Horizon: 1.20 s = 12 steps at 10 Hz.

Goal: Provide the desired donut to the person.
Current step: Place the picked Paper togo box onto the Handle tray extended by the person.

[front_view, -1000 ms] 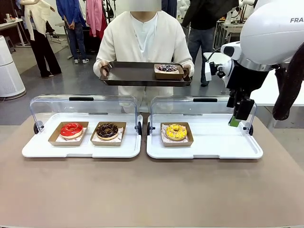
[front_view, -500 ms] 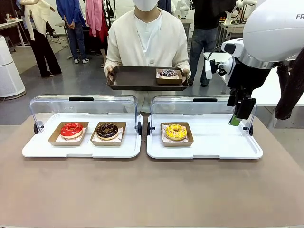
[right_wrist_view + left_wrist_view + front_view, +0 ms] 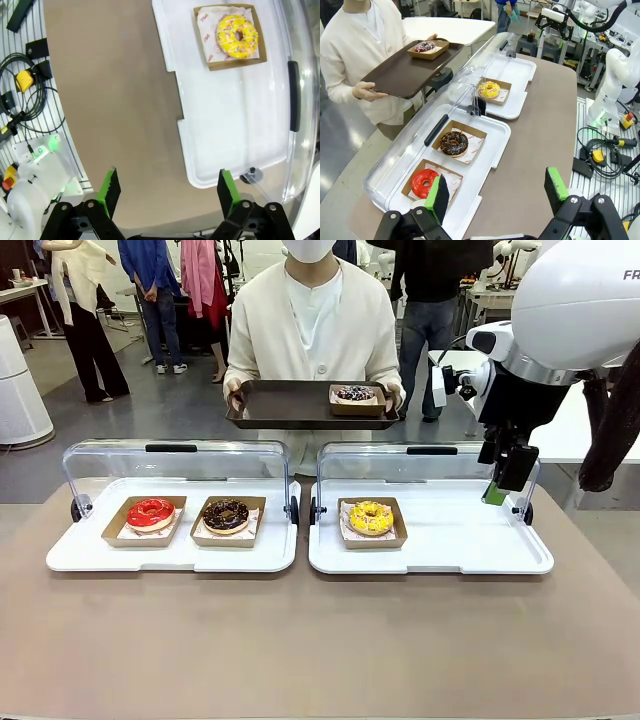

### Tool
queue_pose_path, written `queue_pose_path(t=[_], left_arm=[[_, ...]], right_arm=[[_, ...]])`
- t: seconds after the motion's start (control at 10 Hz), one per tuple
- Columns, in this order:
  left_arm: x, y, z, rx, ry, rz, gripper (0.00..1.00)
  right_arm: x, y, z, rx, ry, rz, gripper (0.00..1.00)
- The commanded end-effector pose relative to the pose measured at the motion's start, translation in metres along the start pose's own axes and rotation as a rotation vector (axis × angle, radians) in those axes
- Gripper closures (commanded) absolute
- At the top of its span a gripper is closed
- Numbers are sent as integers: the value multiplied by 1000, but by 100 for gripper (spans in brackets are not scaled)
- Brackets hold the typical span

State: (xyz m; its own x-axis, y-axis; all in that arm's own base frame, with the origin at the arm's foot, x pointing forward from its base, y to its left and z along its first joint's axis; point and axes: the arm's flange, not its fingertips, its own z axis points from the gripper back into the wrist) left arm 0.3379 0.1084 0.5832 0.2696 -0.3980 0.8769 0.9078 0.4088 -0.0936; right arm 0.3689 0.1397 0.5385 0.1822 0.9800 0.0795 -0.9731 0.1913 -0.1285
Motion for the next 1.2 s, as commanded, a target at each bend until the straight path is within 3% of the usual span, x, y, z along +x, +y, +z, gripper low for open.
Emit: queue_pose_path(t=[0.0, 0.2, 0.4, 0.6, 0.8, 1.1], left_arm=[[0, 1, 0, -5, -22, -21, 0], [0, 1, 0, -5, -22, -21, 0], [0, 1, 0, -5, -22, -21, 0], [0, 1, 0, -5, -22, -21, 0], [0, 1, 0, -5, -22, -21, 0], [0, 1, 0, -5, -22, -21, 0]], right_arm=[[-1, 1, 0, 8, 1, -6, 0], [0, 0, 0, 0, 0, 0, 0], [-27, -16, 2, 126, -404, 327, 0], [-72, -56, -21, 110, -820, 423, 0], [-113, -78, -47, 59, -1034, 260, 0], [-161, -54, -53, 201, -1260, 164, 0]])
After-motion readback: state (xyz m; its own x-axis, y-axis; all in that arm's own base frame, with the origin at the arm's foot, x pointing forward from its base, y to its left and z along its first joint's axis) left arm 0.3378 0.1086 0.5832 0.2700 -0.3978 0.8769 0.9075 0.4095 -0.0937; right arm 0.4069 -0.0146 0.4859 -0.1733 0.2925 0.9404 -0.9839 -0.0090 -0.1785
